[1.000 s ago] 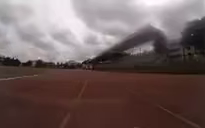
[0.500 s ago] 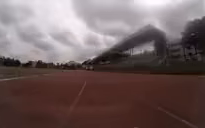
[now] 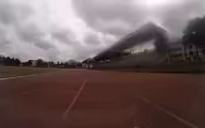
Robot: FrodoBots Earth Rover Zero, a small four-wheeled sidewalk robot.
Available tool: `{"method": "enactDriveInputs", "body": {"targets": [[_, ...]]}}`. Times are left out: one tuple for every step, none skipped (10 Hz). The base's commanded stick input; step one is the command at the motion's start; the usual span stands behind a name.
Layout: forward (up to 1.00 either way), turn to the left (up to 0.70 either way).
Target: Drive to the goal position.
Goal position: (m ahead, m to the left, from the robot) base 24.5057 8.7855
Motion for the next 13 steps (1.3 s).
{"method": "enactDriveInputs", "body": {"targets": [[0.7, 0.0], [0.7, 0.0], [0.7, 0.0], [0.7, 0.0], [0.7, 0.0], [0.7, 0.0], [0.7, 0.0], [0.7, 0.0], [0.7, 0.0], [0.7, 0.0], [0.7, 0.0], [0.7, 0.0], [0.7, 0.0]]}}
